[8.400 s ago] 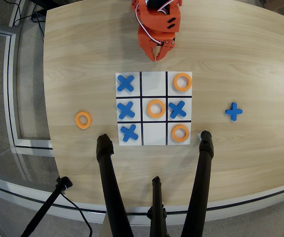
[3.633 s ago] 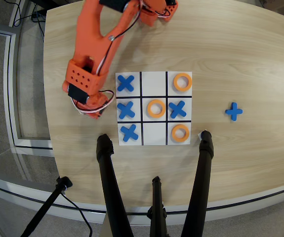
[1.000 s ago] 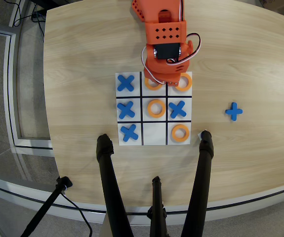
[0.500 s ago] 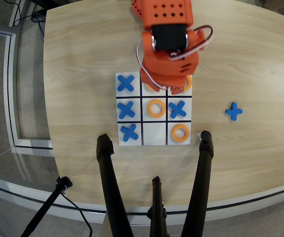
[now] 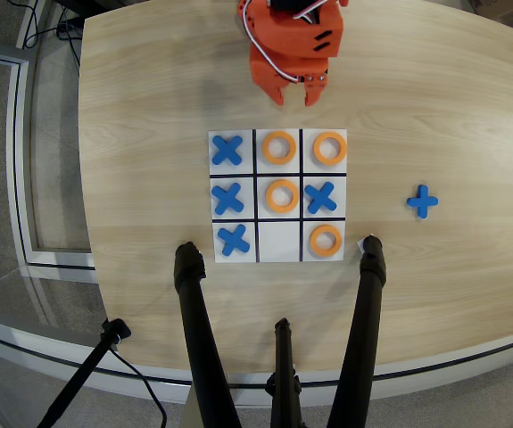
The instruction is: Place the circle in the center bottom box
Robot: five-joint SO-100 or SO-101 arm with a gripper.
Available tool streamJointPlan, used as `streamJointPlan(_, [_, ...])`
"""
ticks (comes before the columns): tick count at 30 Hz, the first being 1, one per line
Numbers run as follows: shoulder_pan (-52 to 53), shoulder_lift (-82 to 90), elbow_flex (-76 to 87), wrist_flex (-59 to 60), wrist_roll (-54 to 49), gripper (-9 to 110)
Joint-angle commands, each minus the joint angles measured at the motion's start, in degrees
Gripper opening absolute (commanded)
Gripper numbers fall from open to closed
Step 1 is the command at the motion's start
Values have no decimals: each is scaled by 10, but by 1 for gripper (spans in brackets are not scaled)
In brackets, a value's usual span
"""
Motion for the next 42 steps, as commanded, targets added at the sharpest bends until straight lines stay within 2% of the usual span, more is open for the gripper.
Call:
streamJointPlan(1, [-5,65,71,-12,-23,13])
streamJointPlan(5, [-5,137,160,-39,-73,13])
streamJointPlan(15, [11,256,284,-51,-112,12])
streamJointPlan(21, [11,285,288,-45,-105,0])
streamJointPlan(34, [76,287,289,-43,-91,0])
streamJointPlan(38, [175,286,289,-44,-92,0])
streamJointPlan(42, [381,295,289,-43,-91,0])
